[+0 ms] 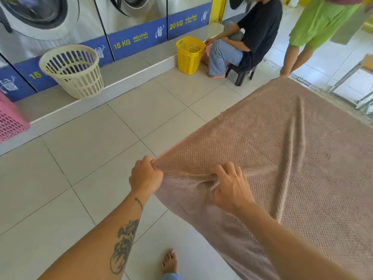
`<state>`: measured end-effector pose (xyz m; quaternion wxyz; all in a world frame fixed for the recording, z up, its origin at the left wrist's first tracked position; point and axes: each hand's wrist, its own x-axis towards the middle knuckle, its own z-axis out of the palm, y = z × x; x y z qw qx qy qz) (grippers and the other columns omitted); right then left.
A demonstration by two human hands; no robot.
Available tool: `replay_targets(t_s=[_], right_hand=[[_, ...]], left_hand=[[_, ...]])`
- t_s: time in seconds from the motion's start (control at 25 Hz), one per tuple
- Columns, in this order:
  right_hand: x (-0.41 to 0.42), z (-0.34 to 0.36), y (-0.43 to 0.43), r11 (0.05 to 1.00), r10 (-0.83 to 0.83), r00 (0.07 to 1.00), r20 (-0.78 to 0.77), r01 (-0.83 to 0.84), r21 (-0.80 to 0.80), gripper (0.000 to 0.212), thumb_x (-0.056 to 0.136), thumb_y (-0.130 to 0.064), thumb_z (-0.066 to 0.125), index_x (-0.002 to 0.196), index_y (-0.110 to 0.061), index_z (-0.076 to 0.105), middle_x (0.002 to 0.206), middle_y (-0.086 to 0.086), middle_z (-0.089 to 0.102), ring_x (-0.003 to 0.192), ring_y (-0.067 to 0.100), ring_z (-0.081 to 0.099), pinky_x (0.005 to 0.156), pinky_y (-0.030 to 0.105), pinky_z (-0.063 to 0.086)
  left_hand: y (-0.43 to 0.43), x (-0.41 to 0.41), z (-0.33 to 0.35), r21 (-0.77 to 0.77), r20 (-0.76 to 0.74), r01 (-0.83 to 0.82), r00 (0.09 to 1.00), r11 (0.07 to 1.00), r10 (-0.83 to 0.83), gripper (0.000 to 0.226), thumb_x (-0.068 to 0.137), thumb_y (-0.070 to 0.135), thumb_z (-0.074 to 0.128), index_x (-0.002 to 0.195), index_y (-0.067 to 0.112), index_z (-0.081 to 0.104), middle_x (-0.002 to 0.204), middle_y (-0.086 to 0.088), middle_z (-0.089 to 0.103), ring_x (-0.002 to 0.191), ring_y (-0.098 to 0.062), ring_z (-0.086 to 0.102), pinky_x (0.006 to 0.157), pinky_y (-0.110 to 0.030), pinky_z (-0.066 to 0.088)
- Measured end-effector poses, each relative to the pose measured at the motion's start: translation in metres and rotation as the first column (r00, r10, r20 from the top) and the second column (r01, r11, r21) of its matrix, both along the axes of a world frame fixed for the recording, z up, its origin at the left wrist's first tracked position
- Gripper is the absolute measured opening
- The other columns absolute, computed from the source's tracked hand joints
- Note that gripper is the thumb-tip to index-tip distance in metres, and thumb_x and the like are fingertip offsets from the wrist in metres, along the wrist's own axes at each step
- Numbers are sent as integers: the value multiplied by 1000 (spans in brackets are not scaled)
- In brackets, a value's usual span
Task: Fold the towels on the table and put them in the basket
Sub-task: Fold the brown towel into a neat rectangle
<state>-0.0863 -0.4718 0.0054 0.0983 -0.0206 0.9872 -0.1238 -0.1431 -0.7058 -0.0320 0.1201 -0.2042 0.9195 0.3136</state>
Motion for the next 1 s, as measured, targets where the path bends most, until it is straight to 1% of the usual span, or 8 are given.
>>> replay_targets(t_s=[0.08, 0.16, 0.44, 0.52, 0.6, 0.68, 0.88, 1.0], right_hand=[[6, -3, 0, 998, 16, 999, -34, -14, 67, 55, 74, -25, 36, 127, -23, 48, 122, 5, 44, 108, 26, 42, 96, 44, 43], [15, -5, 2, 996, 15, 1000, -27, -13, 91, 58, 71, -16, 49, 129, -24, 45, 128, 5, 41, 112, 26, 40, 99, 45, 41], [80, 6, 50, 996, -6, 991, 132, -5, 86, 62, 78, -26, 48, 139, -30, 39, 134, -1, 38, 123, 26, 39, 105, 43, 36], [108, 10, 77, 998, -1, 987, 162, -9, 61, 61, 79, -31, 46, 140, -30, 40, 138, -4, 38, 128, 25, 37, 106, 44, 36], [140, 12, 109, 999, 11, 988, 157, -17, 31, 61, 81, -32, 45, 142, -30, 41, 140, -5, 38, 130, 25, 37, 106, 45, 37], [173, 7, 146, 999, 38, 986, 161, -41, 14, 62, 81, -27, 48, 143, -28, 42, 139, -3, 40, 130, 26, 37, 106, 47, 39], [260, 2, 246, 995, 72, 982, 175, -59, -77, 64, 74, -35, 34, 135, -23, 52, 129, 2, 48, 122, 29, 43, 100, 45, 45], [313, 0, 302, 992, 102, 980, 170, -88, -86, 51, 82, -19, 46, 131, -30, 53, 130, -3, 47, 124, 25, 43, 102, 44, 45]], left_hand=[[2, 6, -7, -14, 70, 18, 997, 1000, -17, 33, 87, 16, 47, 120, 24, 52, 122, -5, 49, 107, -29, 54, 96, -48, 46], [9, 12, -6, 45, 65, 45, 997, 998, -48, 36, 85, 15, 47, 120, 23, 55, 123, -4, 52, 109, -28, 55, 99, -46, 45], [75, 58, 11, 218, -65, 233, 972, 948, -224, 25, 94, 14, 44, 103, 29, 62, 103, 5, 65, 91, -14, 63, 77, -31, 53], [103, 84, 14, 252, -93, 281, 959, 926, -266, 24, 95, 14, 46, 100, 29, 63, 100, 6, 66, 91, -13, 63, 78, -30, 52], [136, 117, 16, 275, -119, 309, 951, 910, -287, 23, 95, 12, 47, 99, 28, 64, 98, 6, 66, 93, -14, 63, 83, -32, 53], [169, 152, 18, 285, -142, 323, 945, 903, -293, 22, 95, 11, 48, 97, 28, 63, 95, 7, 66, 89, -14, 63, 81, -31, 53], [267, 269, 16, 273, -117, 319, 947, 908, -298, 23, 95, 10, 50, 95, 28, 64, 89, 11, 64, 83, -4, 58, 66, -12, 40], [319, 343, 18, 303, -47, 334, 941, 892, -336, 23, 96, 14, 49, 95, 31, 64, 87, 11, 64, 78, -1, 59, 60, -8, 39]])
